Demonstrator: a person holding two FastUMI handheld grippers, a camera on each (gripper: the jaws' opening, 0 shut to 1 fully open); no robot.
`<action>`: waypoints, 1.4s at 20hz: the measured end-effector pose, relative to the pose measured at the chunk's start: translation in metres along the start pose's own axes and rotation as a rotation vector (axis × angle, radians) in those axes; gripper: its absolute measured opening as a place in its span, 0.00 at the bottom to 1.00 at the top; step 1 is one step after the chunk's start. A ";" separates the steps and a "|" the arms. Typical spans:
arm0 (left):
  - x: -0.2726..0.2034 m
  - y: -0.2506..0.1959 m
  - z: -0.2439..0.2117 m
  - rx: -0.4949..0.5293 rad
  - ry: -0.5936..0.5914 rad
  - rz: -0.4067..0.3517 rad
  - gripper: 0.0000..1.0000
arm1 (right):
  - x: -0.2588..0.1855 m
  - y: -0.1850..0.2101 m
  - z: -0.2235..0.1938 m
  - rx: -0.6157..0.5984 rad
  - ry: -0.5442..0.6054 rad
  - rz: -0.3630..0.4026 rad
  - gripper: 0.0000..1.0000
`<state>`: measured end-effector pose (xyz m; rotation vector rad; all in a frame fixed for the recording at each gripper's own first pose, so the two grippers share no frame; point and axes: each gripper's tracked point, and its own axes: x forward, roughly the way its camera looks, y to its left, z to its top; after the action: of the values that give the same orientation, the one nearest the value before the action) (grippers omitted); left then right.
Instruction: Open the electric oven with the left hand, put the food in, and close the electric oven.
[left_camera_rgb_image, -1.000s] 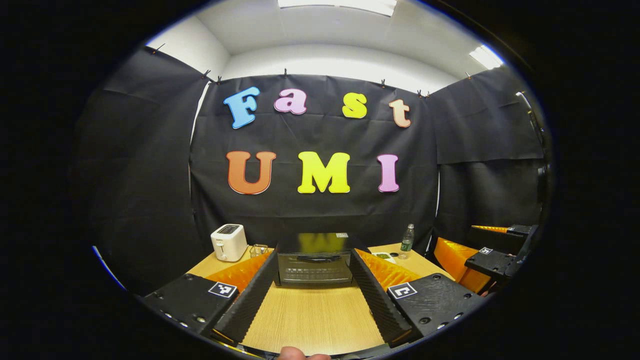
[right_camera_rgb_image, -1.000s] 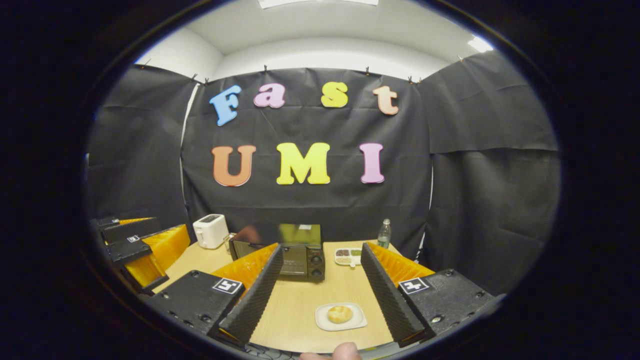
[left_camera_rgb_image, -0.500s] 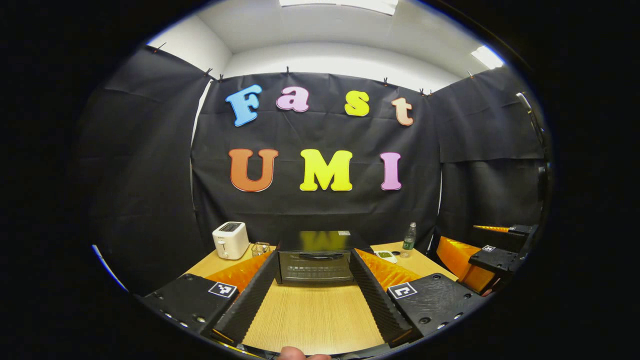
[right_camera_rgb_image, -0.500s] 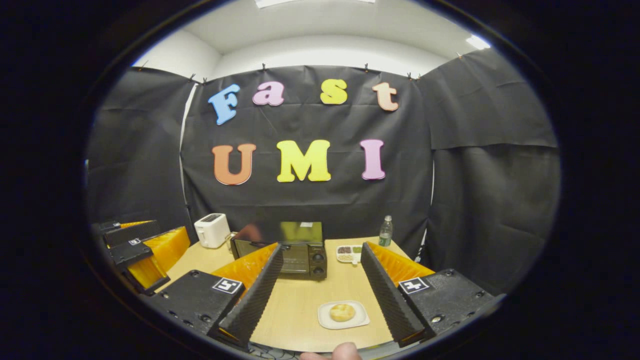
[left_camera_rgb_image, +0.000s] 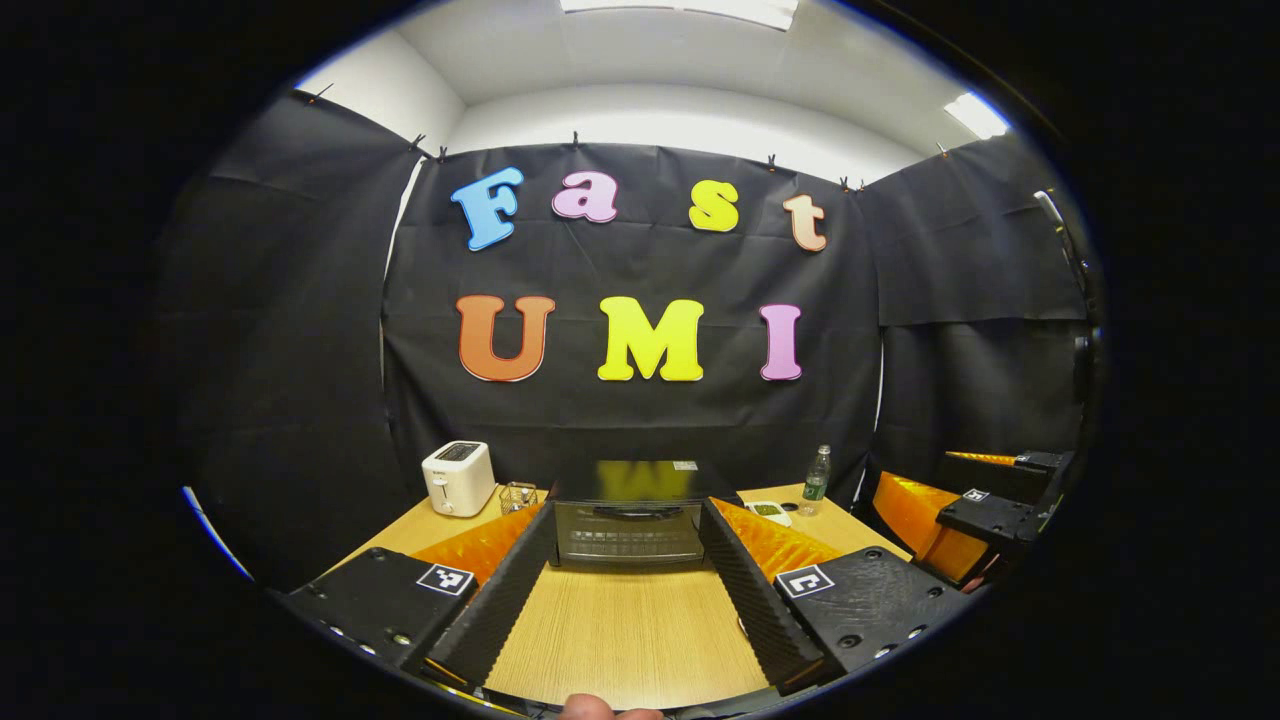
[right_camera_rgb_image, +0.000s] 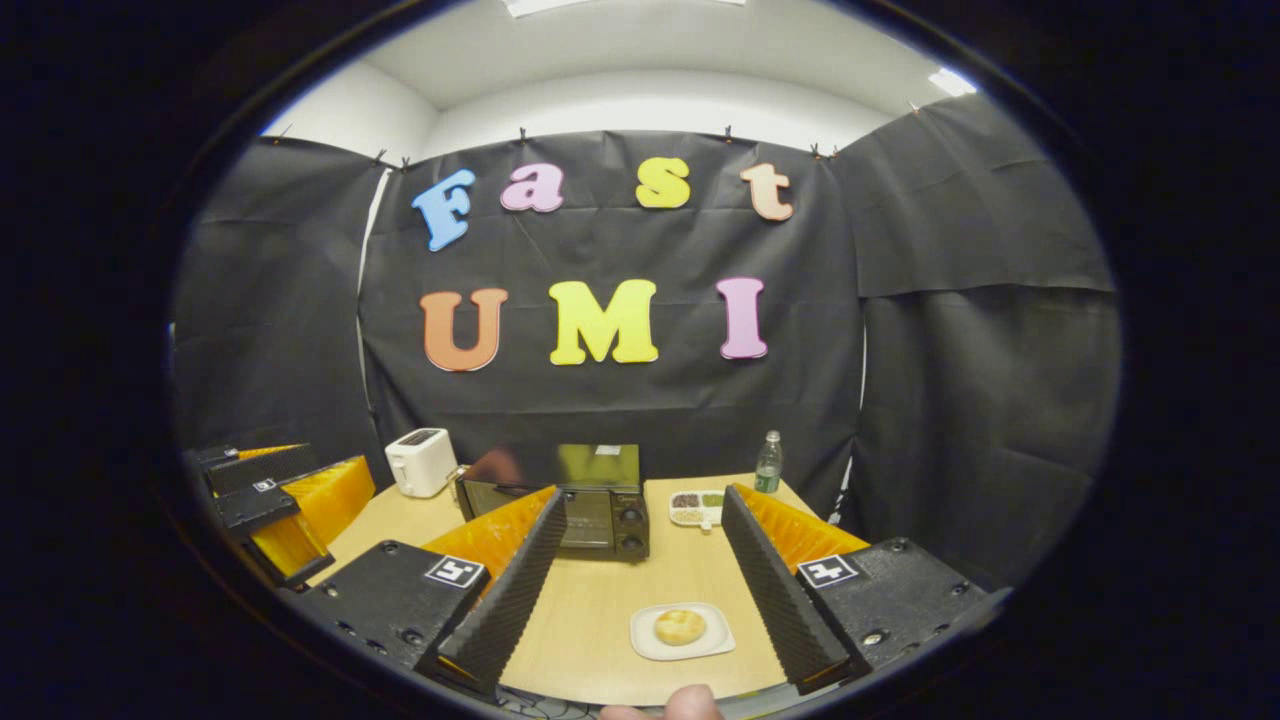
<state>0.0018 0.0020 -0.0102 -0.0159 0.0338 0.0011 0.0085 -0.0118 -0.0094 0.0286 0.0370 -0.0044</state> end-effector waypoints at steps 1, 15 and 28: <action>0.000 -0.001 -0.002 -0.003 0.006 -0.001 0.94 | 0.001 -0.003 0.000 -0.003 0.001 -0.003 0.99; 0.142 -0.026 -0.059 -0.007 0.171 -0.045 0.94 | 0.045 -0.085 -0.023 -0.044 0.093 -0.099 0.99; 0.310 -0.013 -0.137 0.010 0.313 0.030 0.94 | 0.111 -0.140 -0.053 -0.056 0.228 -0.163 0.99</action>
<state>0.3071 -0.0132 -0.1569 -0.0051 0.3471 0.0287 0.1163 -0.1502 -0.0703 -0.0302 0.2673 -0.1627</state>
